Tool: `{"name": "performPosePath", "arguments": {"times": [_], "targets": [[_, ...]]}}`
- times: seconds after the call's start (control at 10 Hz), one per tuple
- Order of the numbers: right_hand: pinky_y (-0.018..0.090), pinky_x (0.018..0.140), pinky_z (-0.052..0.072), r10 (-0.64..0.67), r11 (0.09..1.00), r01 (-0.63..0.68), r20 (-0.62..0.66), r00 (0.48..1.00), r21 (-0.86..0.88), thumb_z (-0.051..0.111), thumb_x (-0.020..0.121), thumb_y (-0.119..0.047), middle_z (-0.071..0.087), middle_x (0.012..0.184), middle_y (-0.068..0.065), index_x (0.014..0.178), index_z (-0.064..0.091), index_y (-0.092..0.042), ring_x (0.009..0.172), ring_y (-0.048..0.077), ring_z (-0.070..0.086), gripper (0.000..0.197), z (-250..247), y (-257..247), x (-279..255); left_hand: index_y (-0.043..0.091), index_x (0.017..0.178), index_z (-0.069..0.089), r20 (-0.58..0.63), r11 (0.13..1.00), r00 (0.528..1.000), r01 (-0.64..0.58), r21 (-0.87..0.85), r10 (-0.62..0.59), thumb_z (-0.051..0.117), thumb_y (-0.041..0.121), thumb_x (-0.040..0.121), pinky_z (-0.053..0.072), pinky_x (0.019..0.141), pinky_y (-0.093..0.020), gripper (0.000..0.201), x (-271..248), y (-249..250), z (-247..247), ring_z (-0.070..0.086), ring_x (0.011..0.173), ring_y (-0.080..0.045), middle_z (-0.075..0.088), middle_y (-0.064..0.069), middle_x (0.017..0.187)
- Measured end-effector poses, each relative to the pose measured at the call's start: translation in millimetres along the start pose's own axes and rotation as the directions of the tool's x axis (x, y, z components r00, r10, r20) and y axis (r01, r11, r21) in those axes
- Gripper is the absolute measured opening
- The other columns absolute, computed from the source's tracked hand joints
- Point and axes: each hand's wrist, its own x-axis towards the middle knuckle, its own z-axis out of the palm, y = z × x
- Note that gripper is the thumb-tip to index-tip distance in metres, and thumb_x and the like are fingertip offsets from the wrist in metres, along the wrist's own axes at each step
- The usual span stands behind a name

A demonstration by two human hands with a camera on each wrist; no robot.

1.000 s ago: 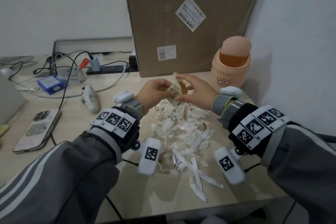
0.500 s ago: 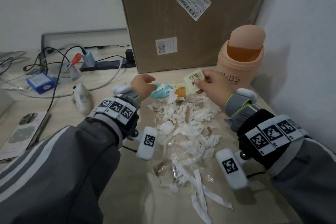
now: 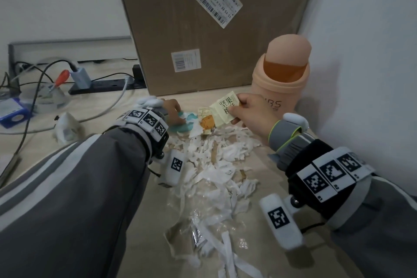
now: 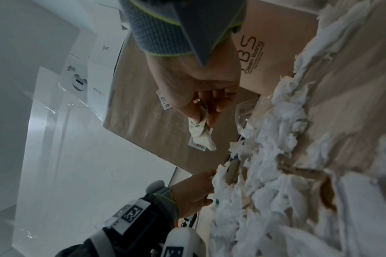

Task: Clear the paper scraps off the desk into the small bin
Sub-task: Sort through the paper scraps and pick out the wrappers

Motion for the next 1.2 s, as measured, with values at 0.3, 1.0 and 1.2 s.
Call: {"name": "performPosePath", "arguments": {"times": [0.3, 1.0, 1.2], "targets": [[0.012, 0.047, 0.042, -0.002, 1.0, 0.003, 0.018, 1.0, -0.03, 0.054, 0.09, -0.015, 0.068, 0.081, -0.007, 0.094, 0.065, -0.02, 0.061, 0.006, 0.062, 0.013, 0.9, -4.1, -10.5, 0.011, 0.095, 0.051, -0.062, 0.993, 0.996, 0.058, -0.107, -0.064, 0.076, 0.026, 0.087, 0.048, 0.088, -0.034, 0.03, -5.3, -0.9, 8.7, 0.052, 0.087, -0.022, 0.054, -0.007, 0.093], [0.006, 0.051, 0.043, -0.135, 0.956, 0.099, 0.114, 0.984, 0.277, 0.058, 0.09, -0.008, 0.067, 0.087, -0.006, 0.097, 0.059, -0.014, 0.061, -0.01, 0.063, 0.01, -0.2, -54.4, -63.7, 0.018, 0.069, 0.054, -0.239, 0.751, 0.971, -0.149, -0.643, -0.013, 0.073, 0.012, 0.088, 0.043, 0.049, -0.015, 0.028, -117.1, 16.0, -42.5, 0.05, 0.059, -0.01, 0.056, 0.001, 0.067], [0.01, 0.067, 0.052, -0.053, 0.973, 0.039, 0.054, 0.997, 0.226, 0.066, 0.084, -0.013, 0.07, 0.101, 0.007, 0.099, 0.067, -0.007, 0.082, 0.009, 0.064, 0.016, 1.2, -62.0, -82.2, 0.021, 0.085, 0.071, -0.102, 0.539, 0.968, -0.213, -0.815, 0.227, 0.061, 0.002, 0.095, 0.039, 0.049, -0.015, 0.023, -175.7, 32.9, -16.6, 0.05, 0.054, -0.005, 0.066, 0.0, 0.073]]}}
